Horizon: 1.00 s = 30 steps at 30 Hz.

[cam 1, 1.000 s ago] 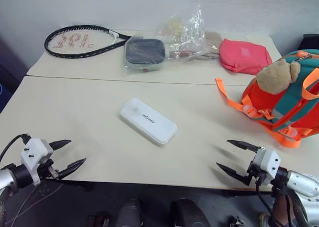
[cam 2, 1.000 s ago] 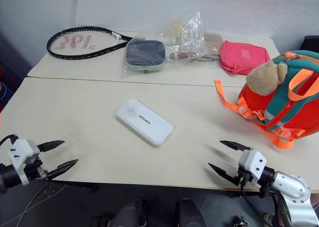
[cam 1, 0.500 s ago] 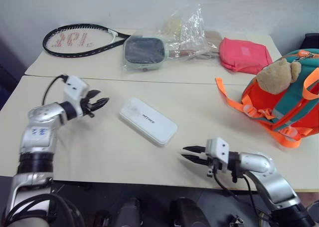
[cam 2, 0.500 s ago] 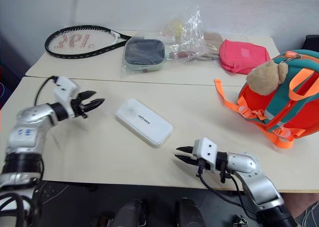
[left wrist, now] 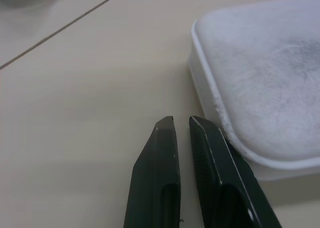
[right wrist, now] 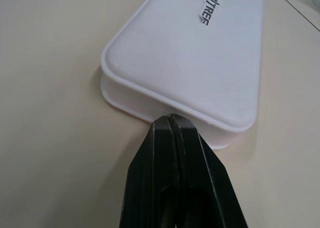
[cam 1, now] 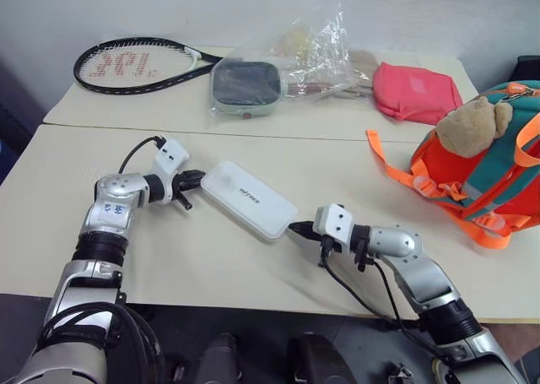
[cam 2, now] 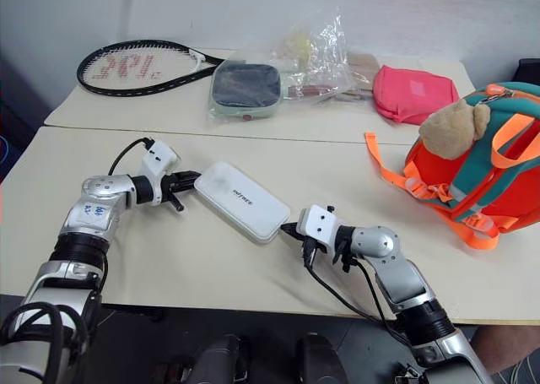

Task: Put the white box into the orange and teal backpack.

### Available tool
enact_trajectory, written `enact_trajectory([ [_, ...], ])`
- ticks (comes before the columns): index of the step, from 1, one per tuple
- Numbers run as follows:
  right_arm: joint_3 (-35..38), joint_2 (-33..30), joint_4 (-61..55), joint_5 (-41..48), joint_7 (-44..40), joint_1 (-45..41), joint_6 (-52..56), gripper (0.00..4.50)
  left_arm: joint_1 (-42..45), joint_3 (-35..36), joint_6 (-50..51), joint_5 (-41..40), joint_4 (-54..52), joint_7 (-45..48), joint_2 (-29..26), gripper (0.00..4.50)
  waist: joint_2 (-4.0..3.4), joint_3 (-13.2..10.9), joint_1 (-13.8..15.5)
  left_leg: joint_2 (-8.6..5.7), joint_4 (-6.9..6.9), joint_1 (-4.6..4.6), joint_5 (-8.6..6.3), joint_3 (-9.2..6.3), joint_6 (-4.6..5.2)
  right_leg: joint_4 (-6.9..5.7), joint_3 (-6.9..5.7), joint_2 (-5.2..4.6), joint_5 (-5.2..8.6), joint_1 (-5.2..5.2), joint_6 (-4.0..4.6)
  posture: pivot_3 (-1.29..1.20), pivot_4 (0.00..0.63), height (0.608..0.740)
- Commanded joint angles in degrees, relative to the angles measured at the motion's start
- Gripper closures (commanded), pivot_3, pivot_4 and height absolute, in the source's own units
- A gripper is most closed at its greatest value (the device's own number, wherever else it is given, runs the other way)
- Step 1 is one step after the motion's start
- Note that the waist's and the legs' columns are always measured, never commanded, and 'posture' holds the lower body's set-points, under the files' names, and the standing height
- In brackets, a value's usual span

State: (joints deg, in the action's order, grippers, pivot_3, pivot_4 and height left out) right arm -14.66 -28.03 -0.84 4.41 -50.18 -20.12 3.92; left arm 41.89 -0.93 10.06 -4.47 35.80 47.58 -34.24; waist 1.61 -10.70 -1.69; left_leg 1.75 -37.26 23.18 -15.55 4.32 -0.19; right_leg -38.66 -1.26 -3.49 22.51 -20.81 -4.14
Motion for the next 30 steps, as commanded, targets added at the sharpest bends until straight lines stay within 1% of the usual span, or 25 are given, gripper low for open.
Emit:
enact_trajectory([
  [1,1.8,-0.1,-0.5,1.2,-0.3,-1.6,-0.3,4.50,-2.4,0.3,1.1,-2.1,-6.1,3.0,0.0,3.99,0.00,0.0,0.1,0.00,-0.01,0.00,0.00,-0.01,0.00,0.00,-0.01,0.00,0.00,0.00,0.00,0.00,0.150,0.740],
  [7,3.7,-2.5,0.9,1.6,-2.7,-2.8,-0.8,4.50,-11.2,0.9,6.8,-5.8,-20.2,8.0,-1.9,3.99,0.00,0.0,0.0,0.00,-0.01,0.00,-0.01,-0.03,0.01,0.00,0.01,-0.01,0.00,0.03,0.00,0.00,0.150,0.740],
  [11,5.5,-3.9,3.7,1.6,-3.7,-4.5,-1.5,4.50,-17.8,1.9,12.1,-8.0,-30.1,8.9,-3.9,3.99,-0.01,0.0,-0.1,0.01,0.01,-0.01,-0.01,-0.03,0.01,0.05,0.02,-0.01,0.00,0.05,0.00,0.00,0.150,0.740],
  [16,6.1,-4.8,6.4,0.7,-4.5,-5.3,-2.7,4.50,-22.8,4.9,15.3,-10.1,-35.9,6.7,-4.5,3.99,-0.01,0.0,0.0,0.01,0.02,-0.03,-0.01,-0.06,0.02,0.12,0.02,-0.01,0.00,0.07,0.00,0.00,0.150,0.740],
  [18,6.1,-5.0,7.3,0.3,-4.6,-5.3,-3.1,4.50,-24.0,6.9,18.7,-12.5,-37.4,6.1,-4.7,3.99,-0.01,0.0,0.0,0.01,0.03,-0.04,-0.02,-0.06,0.03,0.12,0.02,-0.01,0.00,0.08,0.00,0.00,0.150,0.740],
  [21,6.2,-5.7,8.4,-0.3,-4.9,-5.4,-3.8,4.50,-24.9,10.2,27.7,-14.8,-36.1,3.3,-6.0,3.40,-0.01,0.0,-0.1,0.01,0.03,-0.04,-0.02,-0.06,0.03,0.11,0.02,-0.01,0.00,0.08,0.00,0.00,0.150,0.740],
  [23,6.3,-6.1,8.8,-0.6,-5.1,-5.5,-4.0,4.50,-25.2,11.3,34.6,-16.1,-33.9,2.6,-7.4,2.87,-0.02,0.0,-0.1,0.02,0.03,-0.04,-0.02,-0.07,0.03,0.11,0.02,0.00,0.00,0.08,0.00,0.00,0.150,0.740],
  [24,6.5,-6.3,9.2,-0.6,-5.2,-5.8,-4.2,4.50,-24.0,13.6,41.4,-19.4,-31.8,2.4,-7.3,2.52,-0.02,0.0,-0.1,0.01,0.04,-0.08,-0.02,-0.07,0.03,0.10,0.02,-0.01,0.00,0.10,0.00,0.00,0.150,0.740],
  [26,6.7,-6.6,9.9,-0.7,-5.4,-6.2,-4.6,4.50,-20.1,19.0,54.2,-26.4,-28.0,1.4,-6.2,1.97,-0.02,0.0,-0.2,0.01,0.05,-0.20,-0.02,-0.07,0.03,0.09,0.02,-0.01,0.00,0.18,0.00,0.00,0.150,0.740],
  [28,6.8,-6.7,10.3,-0.7,-5.5,-6.5,-4.9,4.50,-16.6,21.8,61.5,-29.9,-26.0,-0.1,-5.3,1.34,-0.02,0.0,-0.3,0.02,0.06,-0.21,0.02,-0.09,0.00,0.04,0.01,0.01,0.00,0.17,0.00,0.00,0.150,0.740],
  [30,6.7,-6.8,10.8,-0.8,-5.9,-6.7,-5.2,4.50,-9.6,28.1,72.7,-33.9,-19.2,-2.3,-2.3,0.71,-0.01,0.0,-0.1,0.02,0.05,-0.23,0.04,-0.11,-0.03,0.00,0.00,0.01,0.00,0.17,0.00,0.00,0.150,0.740],
])
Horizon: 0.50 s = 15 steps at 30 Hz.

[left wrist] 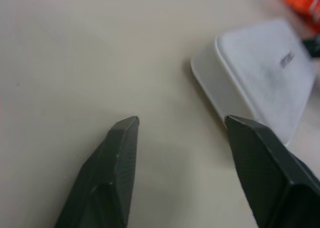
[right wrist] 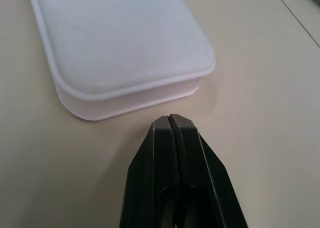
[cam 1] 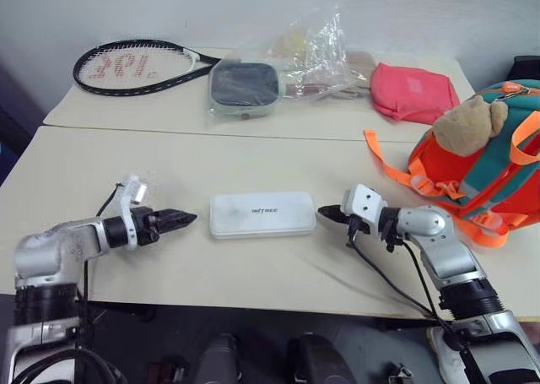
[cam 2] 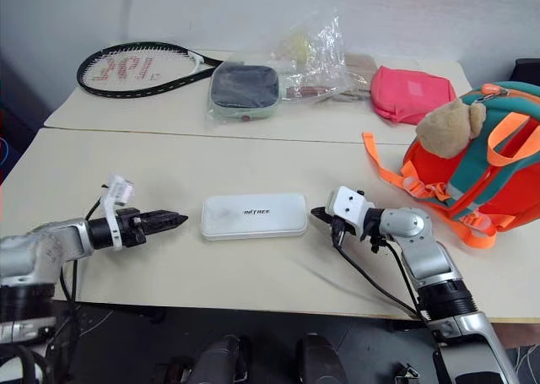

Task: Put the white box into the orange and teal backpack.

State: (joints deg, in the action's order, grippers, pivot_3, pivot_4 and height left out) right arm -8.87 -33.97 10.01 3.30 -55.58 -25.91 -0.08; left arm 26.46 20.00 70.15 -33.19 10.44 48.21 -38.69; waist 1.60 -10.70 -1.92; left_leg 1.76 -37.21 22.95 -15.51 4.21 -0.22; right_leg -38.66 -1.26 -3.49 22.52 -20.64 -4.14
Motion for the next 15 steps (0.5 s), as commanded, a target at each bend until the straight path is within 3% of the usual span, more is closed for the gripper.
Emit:
enact_trajectory([
  [1,0.7,-1.0,0.0,0.3,-1.0,-1.0,-1.4,4.50,8.8,9.1,16.7,-5.6,8.6,-4.4,3.4,0.42,0.01,0.0,0.2,-0.01,-0.03,0.03,0.01,-0.03,0.00,-0.01,-0.04,0.01,0.00,-0.02,0.00,0.00,0.150,0.740],
  [5,0.3,-0.8,0.8,0.4,-2.1,-1.4,-2.0,4.50,13.1,6.9,22.0,-3.4,13.2,-8.5,5.4,0.42,0.01,0.0,0.3,-0.07,-0.08,0.10,0.00,-0.07,0.03,-0.06,-0.04,-0.02,-0.01,0.01,-0.01,0.00,0.150,0.740],
  [11,-0.7,0.5,2.6,-0.4,-2.4,-2.8,-3.5,4.50,17.4,-0.1,22.4,-7.2,21.2,-13.1,7.1,0.42,0.01,0.0,0.3,-0.06,-0.13,0.07,0.00,-0.08,-0.02,-0.01,-0.05,-0.01,-0.01,0.01,-0.02,0.00,0.150,0.740],
  [15,-1.5,1.8,4.0,-0.7,-2.4,-3.7,-5.2,4.50,18.6,-1.1,22.4,-10.8,23.3,-13.8,8.5,0.42,0.00,0.0,0.4,-0.08,-0.21,0.05,0.02,-0.09,-0.04,-0.05,-0.05,-0.03,-0.01,0.05,-0.02,0.00,0.150,0.740],
])
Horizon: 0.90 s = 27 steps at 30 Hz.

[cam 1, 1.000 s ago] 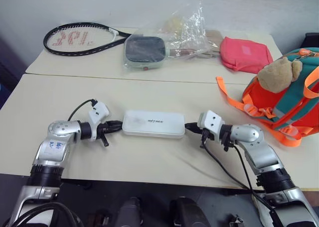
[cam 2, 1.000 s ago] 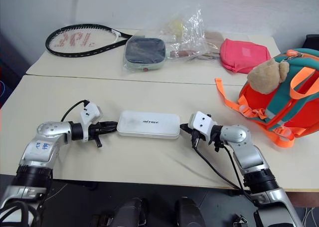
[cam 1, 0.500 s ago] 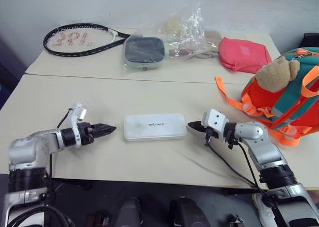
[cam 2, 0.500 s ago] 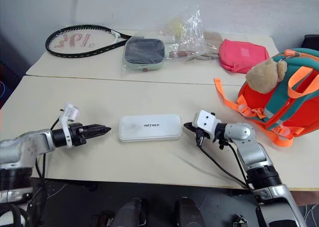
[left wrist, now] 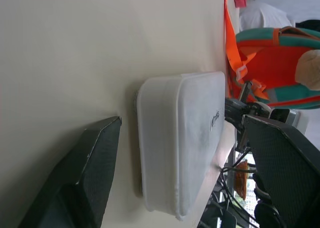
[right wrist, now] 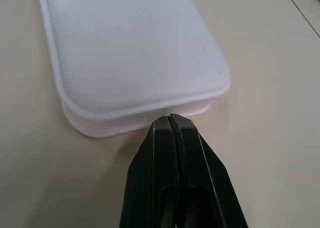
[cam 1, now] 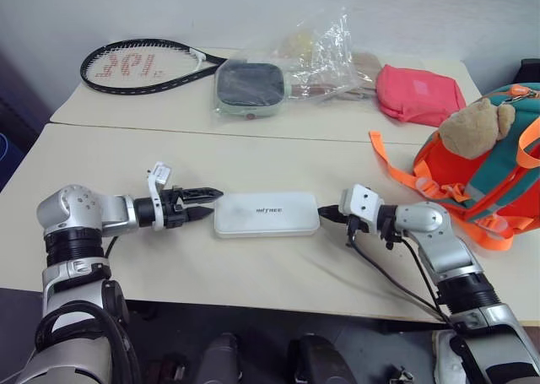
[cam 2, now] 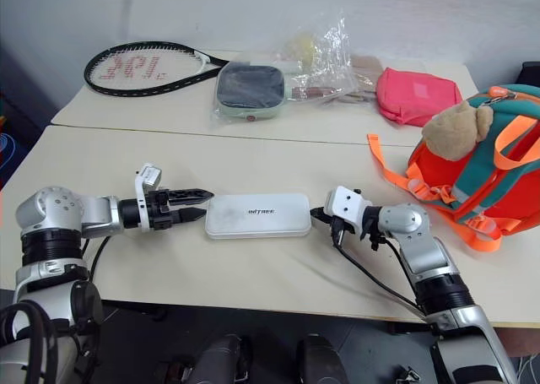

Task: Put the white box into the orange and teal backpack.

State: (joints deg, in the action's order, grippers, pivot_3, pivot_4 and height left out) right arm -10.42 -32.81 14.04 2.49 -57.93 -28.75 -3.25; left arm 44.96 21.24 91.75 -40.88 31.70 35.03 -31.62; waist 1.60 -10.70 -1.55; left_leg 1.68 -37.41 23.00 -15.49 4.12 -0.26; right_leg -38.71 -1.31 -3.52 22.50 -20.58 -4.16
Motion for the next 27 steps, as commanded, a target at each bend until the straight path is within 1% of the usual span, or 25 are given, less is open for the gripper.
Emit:
enact_trajectory([
  [1,-0.2,0.9,0.2,0.1,0.0,-0.9,-2.3,4.50,0.6,-2.4,0.8,-4.5,3.3,-1.0,1.8,0.42,0.00,0.0,0.0,0.00,0.00,0.00,0.00,-0.01,0.00,0.00,-0.01,0.00,0.00,0.00,0.00,0.00,0.150,0.740],
  [5,-0.7,2.0,0.5,-0.2,0.1,-1.1,-3.0,4.50,1.7,-2.9,0.8,-8.2,4.9,-2.3,2.7,0.42,0.00,0.0,0.1,-0.02,0.00,0.02,0.00,-0.03,0.00,0.02,-0.01,-0.01,0.00,0.00,0.00,0.00,0.150,0.740],
  [7,-0.5,2.2,0.9,-0.4,0.2,-1.1,-3.4,4.50,1.5,-3.2,0.8,-9.7,3.5,-2.2,2.8,0.42,0.00,0.0,0.0,-0.01,-0.02,0.03,0.00,-0.03,0.00,0.01,-0.01,0.00,0.00,0.00,0.00,0.00,0.150,0.740],
  [9,-0.2,2.4,1.2,-0.3,0.3,-1.1,-4.0,4.50,1.3,-4.9,0.8,-12.3,2.4,-1.5,2.1,0.85,0.00,0.0,-0.1,0.00,-0.01,0.03,0.01,-0.03,-0.02,0.00,-0.01,0.01,0.00,-0.03,0.00,0.00,0.150,0.740],
  [10,-0.1,2.5,1.4,-0.3,0.3,-1.1,-4.2,4.50,1.2,-5.6,0.8,-13.3,2.1,-1.3,1.7,1.00,0.00,0.0,-0.1,0.00,-0.01,0.03,0.01,-0.03,-0.02,0.00,-0.01,0.01,0.00,-0.03,0.00,0.00,0.150,0.740],
  [13,0.2,2.2,1.7,-0.3,0.5,-0.8,-4.6,4.50,0.4,-6.3,0.8,-14.6,0.5,-1.9,0.9,1.92,0.00,0.0,-0.2,0.01,0.01,0.03,0.02,-0.03,-0.04,0.00,0.00,0.02,0.00,-0.04,0.00,0.00,0.150,0.740],
  [17,1.5,1.0,1.3,0.2,0.9,0.3,-4.6,4.50,-0.9,-7.8,0.8,-19.5,-0.9,-1.8,-1.6,3.15,0.00,0.0,-0.3,0.02,0.01,0.03,0.02,-0.03,-0.04,0.01,0.00,0.02,0.00,-0.04,0.00,0.00,0.150,0.740],
  [18,2.4,0.6,0.7,1.0,1.0,1.1,-4.5,4.50,-1.3,-8.0,0.8,-21.2,-1.5,-2.1,-2.2,3.28,0.00,0.0,-0.2,0.02,0.01,0.04,0.02,-0.03,-0.04,0.02,0.00,0.02,0.00,-0.04,0.00,0.00,0.150,0.740],
  [19,3.3,0.3,0.1,1.8,1.1,1.9,-4.6,4.50,-1.8,-8.1,0.8,-22.8,-2.1,-2.3,-2.8,3.28,0.00,0.0,-0.2,0.02,0.02,0.04,0.02,-0.03,-0.04,0.02,0.00,0.02,0.00,-0.04,0.00,0.00,0.150,0.740],
  [21,7.1,-0.6,-2.5,4.8,2.0,5.2,-4.2,4.50,-2.2,-1.1,0.4,-23.5,-4.4,-5.0,-0.7,3.28,0.00,0.0,0.0,0.01,0.06,0.05,0.02,-0.04,-0.04,0.06,0.00,0.02,0.00,-0.04,0.00,0.00,0.150,0.740],
  [23,12.4,-1.3,-6.4,9.9,2.9,9.6,-1.5,4.50,-3.3,3.2,-0.5,-22.7,-8.7,-7.6,0.6,3.28,0.00,0.0,0.4,-0.01,0.02,0.13,0.02,-0.17,-0.03,0.06,-0.02,0.01,0.00,-0.02,0.00,0.00,0.150,0.740],
  [25,20.1,-1.2,-11.9,17.0,5.3,15.9,3.1,4.14,-6.2,5.3,-4.4,-23.5,-16.9,-6.9,1.6,3.28,0.00,0.0,0.4,-0.02,-0.01,0.19,0.01,-0.26,-0.01,0.12,-0.03,0.02,0.00,0.02,0.00,0.00,0.150,0.740],
  [27,27.3,-2.0,-16.6,20.1,7.6,23.4,4.7,3.65,-10.5,5.8,-11.3,-22.9,-26.0,-3.1,2.1,3.28,0.00,0.0,0.5,-0.02,0.06,0.18,0.01,-0.28,-0.01,0.12,-0.04,0.03,0.00,0.10,0.00,0.00,0.150,0.740],
])
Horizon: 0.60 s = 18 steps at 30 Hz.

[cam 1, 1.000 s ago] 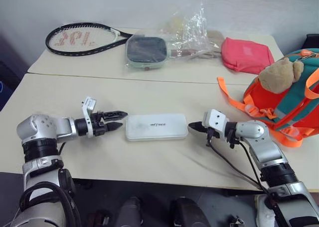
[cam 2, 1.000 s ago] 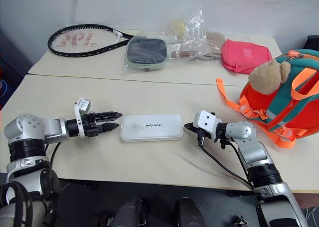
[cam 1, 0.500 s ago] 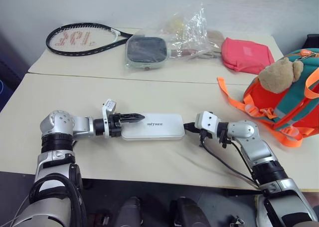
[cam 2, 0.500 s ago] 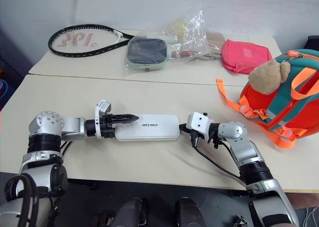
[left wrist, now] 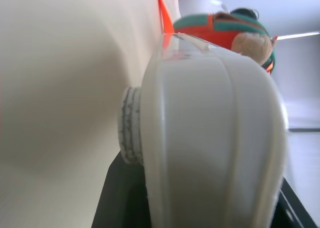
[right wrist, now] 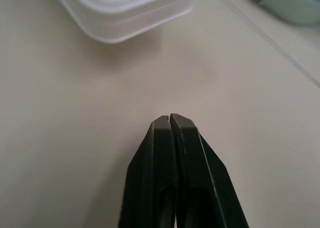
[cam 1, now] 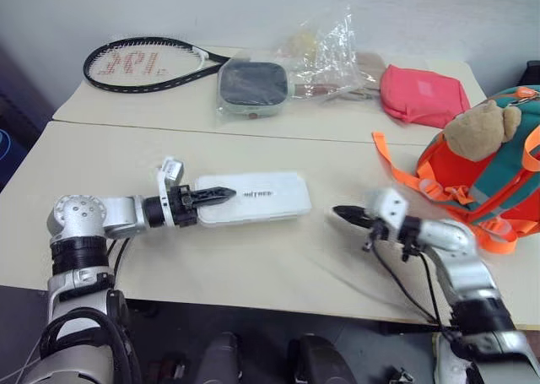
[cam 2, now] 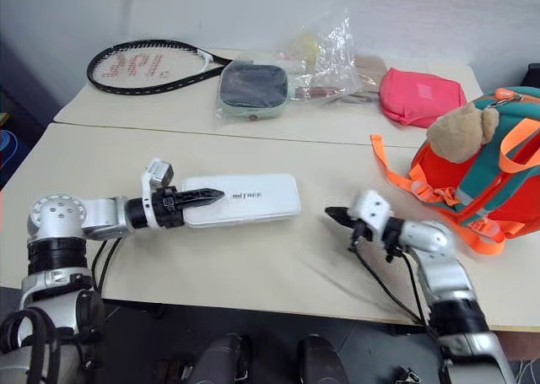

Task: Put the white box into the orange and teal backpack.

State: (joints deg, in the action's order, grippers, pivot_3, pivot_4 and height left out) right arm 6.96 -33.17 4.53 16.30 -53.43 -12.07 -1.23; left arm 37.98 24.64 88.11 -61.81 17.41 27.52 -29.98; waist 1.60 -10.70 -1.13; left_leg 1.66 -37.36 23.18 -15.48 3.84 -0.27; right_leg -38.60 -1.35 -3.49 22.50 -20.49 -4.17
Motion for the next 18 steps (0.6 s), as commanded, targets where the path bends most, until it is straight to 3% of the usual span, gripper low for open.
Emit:
enact_trajectory([
  [1,13.7,-1.7,-9.2,7.2,4.2,10.8,2.9,3.27,-5.8,2.6,-11.3,-1.9,-15.7,7.0,1.0,3.28,0.00,0.0,0.2,0.00,0.06,0.01,0.00,0.00,0.00,0.09,-0.01,0.00,0.00,0.01,0.00,0.00,0.150,0.740],
  [6,28.9,0.5,-15.1,12.0,10.0,25.1,4.0,1.65,-13.5,3.8,-33.8,2.9,-27.6,16.2,5.2,3.28,-0.04,0.0,0.9,0.02,0.23,-0.08,0.04,0.06,-0.07,0.58,0.02,0.09,0.00,0.16,0.00,0.00,0.150,0.740],
  [9,34.0,2.2,-14.9,12.8,13.5,28.8,3.4,0.57,-18.9,-1.9,-40.1,9.3,-30.4,22.1,1.3,3.28,-0.05,0.0,0.1,0.06,0.33,-0.34,0.04,0.17,-0.08,0.68,0.15,0.19,0.00,0.39,0.00,0.00,0.150,0.740],
  [11,35.8,2.3,-13.9,12.7,14.3,30.0,2.9,0.02,-20.1,-1.7,-40.9,8.4,-30.2,21.4,1.5,3.28,-0.18,0.0,-0.3,0.05,0.68,-1.05,-0.02,0.22,-0.14,0.92,0.19,0.20,0.01,1.05,0.01,0.00,0.150,0.740],
  [15,37.4,0.1,-9.1,12.4,15.8,27.9,3.1,0.02,-22.4,-1.1,-44.8,10.1,-29.2,23.0,-0.6,3.28,-0.18,0.0,-0.7,0.04,1.17,-1.30,0.04,0.30,-0.13,1.09,0.29,0.19,0.01,1.14,0.01,0.00,0.150,0.740],
  [18,33.5,-3.9,-4.9,13.0,14.8,17.9,4.5,0.02,-24.2,-0.2,-45.9,9.8,-28.8,23.4,-1.6,3.28,-0.28,0.0,-1.6,0.04,1.22,-1.30,0.06,0.46,-0.14,1.03,0.44,0.20,0.01,1.01,0.01,0.00,0.150,0.740],
])
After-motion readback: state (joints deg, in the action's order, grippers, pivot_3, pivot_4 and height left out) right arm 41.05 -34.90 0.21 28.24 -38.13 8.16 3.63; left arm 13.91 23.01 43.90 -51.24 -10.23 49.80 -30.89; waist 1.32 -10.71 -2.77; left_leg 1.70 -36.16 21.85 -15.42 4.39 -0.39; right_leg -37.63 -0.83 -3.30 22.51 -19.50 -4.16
